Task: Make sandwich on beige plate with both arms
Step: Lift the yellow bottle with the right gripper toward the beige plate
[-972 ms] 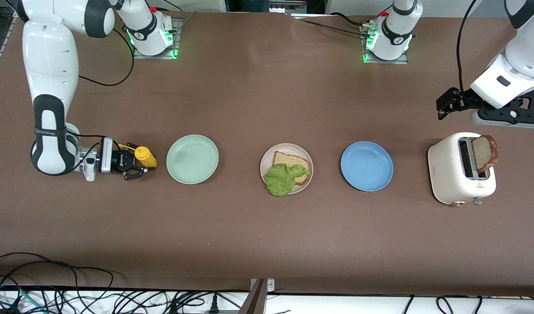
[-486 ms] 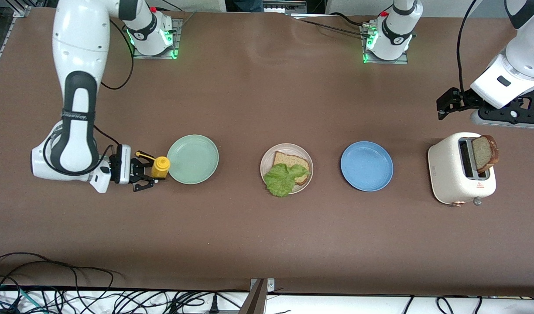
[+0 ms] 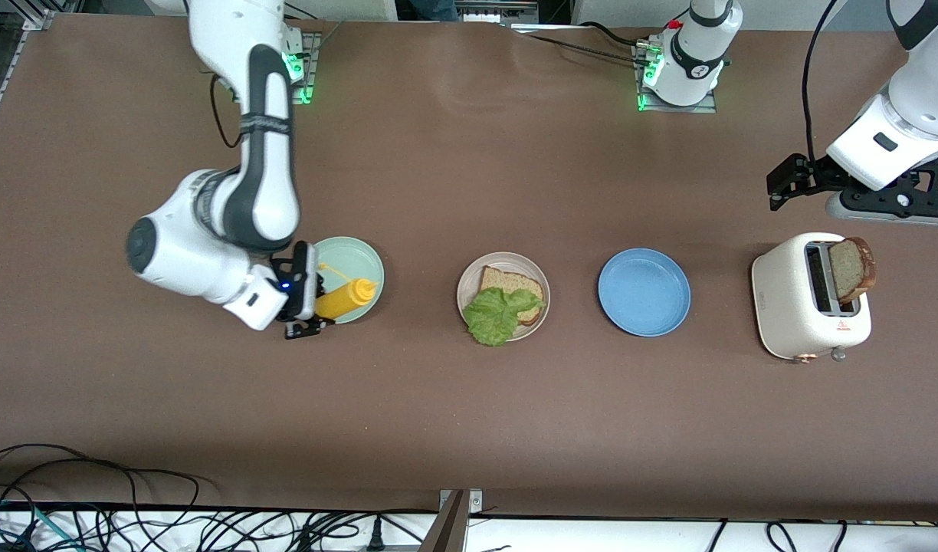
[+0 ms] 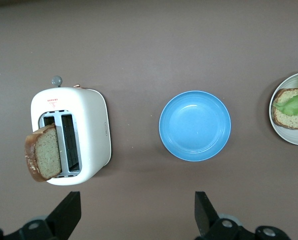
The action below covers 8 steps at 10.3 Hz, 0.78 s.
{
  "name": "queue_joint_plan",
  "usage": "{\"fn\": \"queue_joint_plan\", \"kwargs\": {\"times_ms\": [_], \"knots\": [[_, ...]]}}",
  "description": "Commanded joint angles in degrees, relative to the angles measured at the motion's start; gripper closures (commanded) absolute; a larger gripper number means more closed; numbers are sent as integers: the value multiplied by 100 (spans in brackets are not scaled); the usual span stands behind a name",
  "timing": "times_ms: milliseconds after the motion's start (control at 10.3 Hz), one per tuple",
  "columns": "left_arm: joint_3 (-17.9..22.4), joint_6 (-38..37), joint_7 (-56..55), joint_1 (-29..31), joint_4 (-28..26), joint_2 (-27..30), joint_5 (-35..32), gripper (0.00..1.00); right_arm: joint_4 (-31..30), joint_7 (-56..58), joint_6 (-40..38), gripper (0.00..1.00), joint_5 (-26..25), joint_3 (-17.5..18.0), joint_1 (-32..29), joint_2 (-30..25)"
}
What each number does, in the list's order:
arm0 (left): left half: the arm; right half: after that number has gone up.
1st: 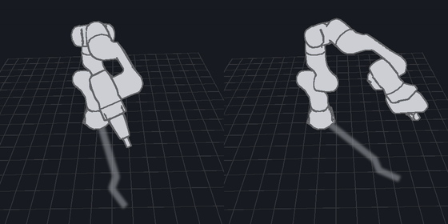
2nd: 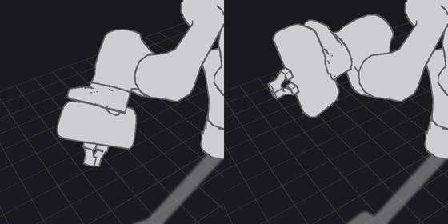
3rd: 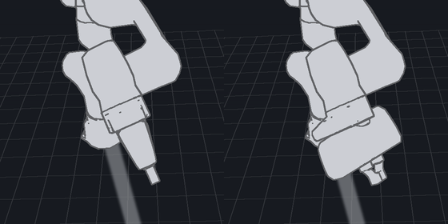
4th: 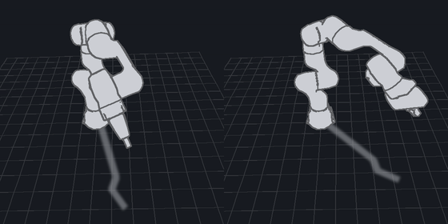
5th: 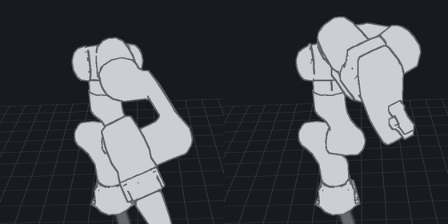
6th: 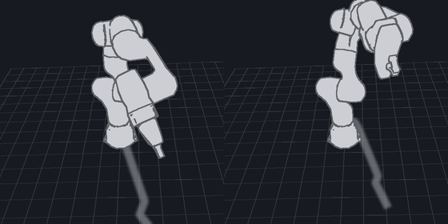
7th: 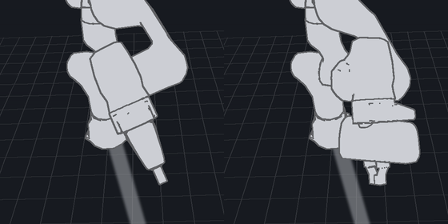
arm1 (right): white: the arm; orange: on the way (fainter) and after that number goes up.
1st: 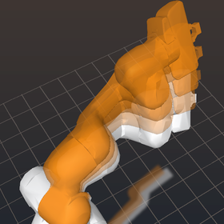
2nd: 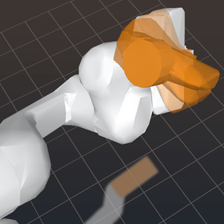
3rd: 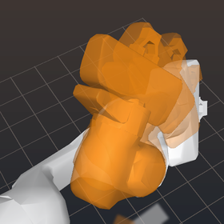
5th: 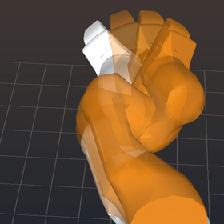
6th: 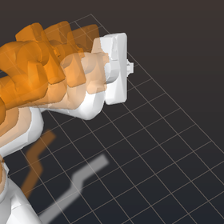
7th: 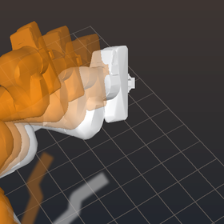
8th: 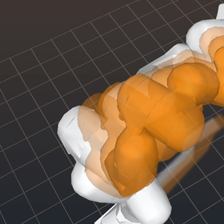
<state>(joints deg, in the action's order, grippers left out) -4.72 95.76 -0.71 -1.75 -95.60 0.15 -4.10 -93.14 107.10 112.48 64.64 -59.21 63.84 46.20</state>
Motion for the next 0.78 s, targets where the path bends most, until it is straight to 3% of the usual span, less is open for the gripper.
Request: {"fn": "queue_joint_plan", "kwargs": {"times_ms": [0, 389, 681], "knots": [[-11, -75, 36, 26, 129, -42, 50, 0, 724, -1562, 134, 100, -957, -82, 285, 353], [-11, -75, 53, 34, 129, -42, 50, 0, 1525, -3577, 361, 100, -2453, 216, 708, 827], [-11, -75, 62, 70, 129, -42, 50, 0, 1755, -4887, 696, 100, -3962, 585, 998, 1170]]}}
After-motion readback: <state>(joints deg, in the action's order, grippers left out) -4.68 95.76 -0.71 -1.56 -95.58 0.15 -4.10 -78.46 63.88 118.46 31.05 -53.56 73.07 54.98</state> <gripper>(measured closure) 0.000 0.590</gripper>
